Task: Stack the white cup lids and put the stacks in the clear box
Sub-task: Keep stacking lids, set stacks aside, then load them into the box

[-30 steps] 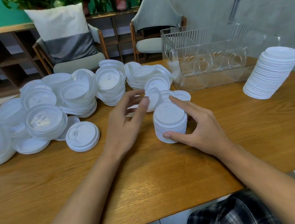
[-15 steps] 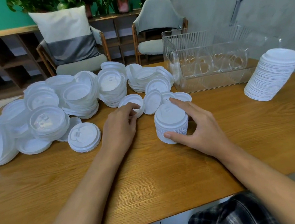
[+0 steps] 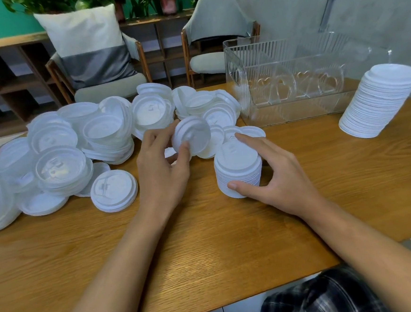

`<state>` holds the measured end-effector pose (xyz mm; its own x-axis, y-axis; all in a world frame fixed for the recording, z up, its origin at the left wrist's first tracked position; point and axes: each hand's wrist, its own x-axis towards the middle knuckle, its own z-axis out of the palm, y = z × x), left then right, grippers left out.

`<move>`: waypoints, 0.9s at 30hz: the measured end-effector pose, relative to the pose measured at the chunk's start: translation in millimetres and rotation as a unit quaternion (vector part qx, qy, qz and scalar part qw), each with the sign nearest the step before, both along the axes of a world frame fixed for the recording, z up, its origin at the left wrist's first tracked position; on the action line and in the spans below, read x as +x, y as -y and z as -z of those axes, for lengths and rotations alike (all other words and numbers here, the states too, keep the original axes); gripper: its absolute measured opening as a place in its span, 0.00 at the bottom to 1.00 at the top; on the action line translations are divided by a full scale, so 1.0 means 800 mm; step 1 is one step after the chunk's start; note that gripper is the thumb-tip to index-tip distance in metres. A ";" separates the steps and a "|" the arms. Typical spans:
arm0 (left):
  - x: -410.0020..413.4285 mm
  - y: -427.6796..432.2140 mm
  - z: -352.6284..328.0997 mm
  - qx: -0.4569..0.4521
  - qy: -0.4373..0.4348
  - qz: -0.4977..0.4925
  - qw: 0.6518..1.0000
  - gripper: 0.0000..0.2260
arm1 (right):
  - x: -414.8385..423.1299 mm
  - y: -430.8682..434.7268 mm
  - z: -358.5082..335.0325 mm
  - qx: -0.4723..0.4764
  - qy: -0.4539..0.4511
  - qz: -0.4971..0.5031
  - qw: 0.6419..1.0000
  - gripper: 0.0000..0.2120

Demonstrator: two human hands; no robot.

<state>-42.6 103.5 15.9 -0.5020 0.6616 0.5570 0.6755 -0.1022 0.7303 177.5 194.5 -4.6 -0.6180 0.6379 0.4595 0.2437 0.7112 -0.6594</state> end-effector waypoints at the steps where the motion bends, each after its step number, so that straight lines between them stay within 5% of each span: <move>1: 0.001 0.001 -0.003 -0.002 0.027 0.003 1.000 0.18 | 0.000 0.000 0.000 0.002 -0.001 0.000 1.000 0.41; 11: 0.014 0.004 -0.013 -0.012 0.275 0.126 0.953 0.18 | 0.000 0.001 0.000 0.005 -0.003 -0.007 1.000 0.40; 17: 0.026 0.001 -0.002 -0.040 0.226 0.145 0.963 0.10 | 0.000 0.004 -0.004 -0.034 -0.001 -0.003 0.999 0.49; 21: 0.037 0.001 0.000 -0.057 0.159 0.136 0.976 0.05 | -0.001 0.005 -0.004 -0.007 -0.009 -0.014 1.000 0.42; 27: 0.047 0.008 -0.004 -0.096 0.091 0.164 0.978 0.21 | -0.001 0.002 -0.001 0.010 -0.011 -0.016 1.000 0.39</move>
